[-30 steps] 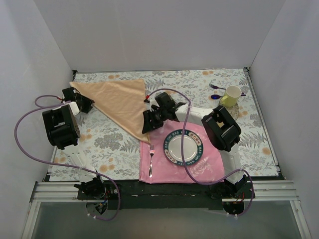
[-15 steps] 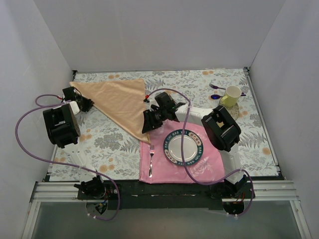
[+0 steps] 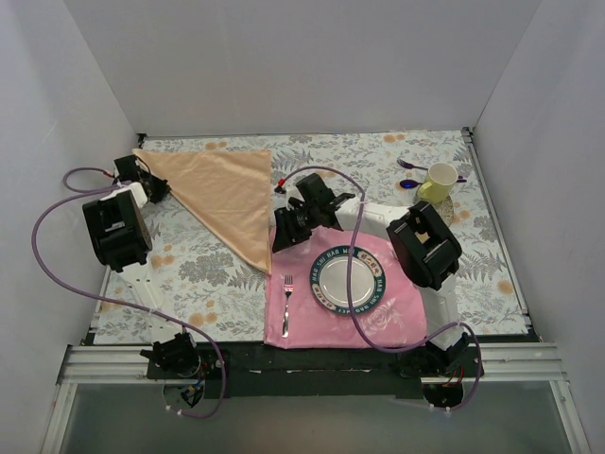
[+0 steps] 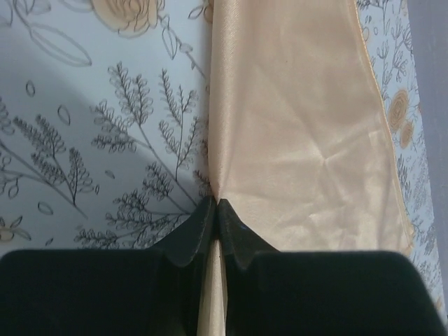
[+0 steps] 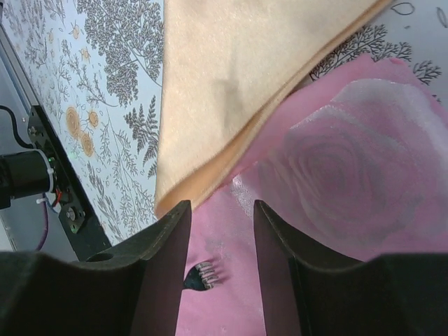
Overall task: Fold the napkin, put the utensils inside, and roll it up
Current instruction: Grab a utensil with the left arm
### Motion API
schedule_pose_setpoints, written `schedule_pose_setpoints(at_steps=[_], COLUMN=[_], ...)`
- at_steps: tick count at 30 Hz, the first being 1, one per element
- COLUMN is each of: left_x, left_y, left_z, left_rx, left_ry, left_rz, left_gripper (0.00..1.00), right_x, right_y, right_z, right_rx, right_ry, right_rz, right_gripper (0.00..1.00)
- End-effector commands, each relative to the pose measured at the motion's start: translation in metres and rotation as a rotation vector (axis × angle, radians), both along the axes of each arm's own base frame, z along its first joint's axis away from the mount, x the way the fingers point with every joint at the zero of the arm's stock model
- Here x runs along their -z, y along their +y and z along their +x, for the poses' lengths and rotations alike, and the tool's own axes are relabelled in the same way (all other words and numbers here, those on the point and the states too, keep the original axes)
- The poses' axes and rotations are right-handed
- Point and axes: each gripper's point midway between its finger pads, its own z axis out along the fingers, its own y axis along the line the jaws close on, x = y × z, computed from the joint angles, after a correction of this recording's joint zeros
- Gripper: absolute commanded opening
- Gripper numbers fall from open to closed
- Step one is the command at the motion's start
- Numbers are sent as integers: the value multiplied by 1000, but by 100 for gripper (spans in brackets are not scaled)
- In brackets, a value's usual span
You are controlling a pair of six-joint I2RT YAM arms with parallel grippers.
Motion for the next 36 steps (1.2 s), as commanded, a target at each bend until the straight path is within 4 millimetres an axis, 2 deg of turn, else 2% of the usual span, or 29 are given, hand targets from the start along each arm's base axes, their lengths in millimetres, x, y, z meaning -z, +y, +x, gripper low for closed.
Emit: schedule_pose_setpoints(at_steps=[1,2,4,5,7,8,9,10,11,14,15,16,17,18,19,20,21,22,24,25,26,27,28,29,31,32,35,36], left_x=[2,-5,8,2,4,13,2,5,-4,-12,-34,-30,-39,-58,-56,-64,-89,-80,-89,-109,-95,-100,-109,-92,-84,-71,-58,-50], left_y=[25,30,35,40,47,48,53,50,47,36,32,26,17,12,5,-9,-10,-22,-48,-63,-85,-105,-123,-141,-169,-183,-199,-212], left_z=[8,15,17,26,28,27,34,32,33,20,18,8,5,1,-15,-19,-29,-45,-60,-69,-87,-91,-101,-117,-133,-145,-162,-172], left_rx=[-11,-9,-1,-2,1,1,1,13,22,8,7,14,24,21,22,46,24,43,100,135,180,230,277,320,386,423,448,480], left_ry=[43,26,59,47,70,93,77,98,81,91,57,80,74,55,97,92,63,90,71,25,52,19,-22,12,21,53,93,116], left_rz=[102,119,137,151,182,179,192,188,179,168,178,173,171,180,168,173,213,202,202,189,161,120,103,75,3,-14,-11,-16], left_gripper=[2,2,2,4,5,9,12,19,34,52,60,61,63,64,64,64,64,64,59,52,46,39,26,21,12,3,0,0], right_x=[-49,-53,-64,-65,-74,-74,-78,-78,-78,-81,-83,-83,-81,-81,-81,-78,-78,-79,-82,-83,-88,-86,-87,-90,-90,-91,-92,-92], right_y=[-13,-16,-28,-33,-45,-50,-54,-60,-62,-67,-68,-67,-67,-67,-67,-68,-70,-70,-72,-73,-74,-76,-77,-77,-78,-78,-79,-79], right_z=[15,17,24,26,32,35,36,39,41,42,42,41,36,35,34,30,29,28,25,25,23,21,21,19,17,16,13,12], right_rx=[34,46,77,91,118,132,140,150,158,162,162,158,150,144,140,137,138,136,130,130,129,131,132,130,129,125,125,125], right_ry=[-101,-108,-128,-135,-151,-154,-164,-168,-175,-194,-200,-197,-186,-188,-187,-176,-179,-185,-194,-202,-214,-214,-218,-224,-221,-220,-216,-220], right_rz=[46,46,54,50,55,48,50,42,34,25,30,33,38,47,52,51,54,57,60,65,71,67,72,82,87,94,101,103], right_gripper=[49,49,49,49,49,49,49,49,49,49,50,49,50,50,49,49,49,50,50,50,50,50,50,50,50,50,50,50])
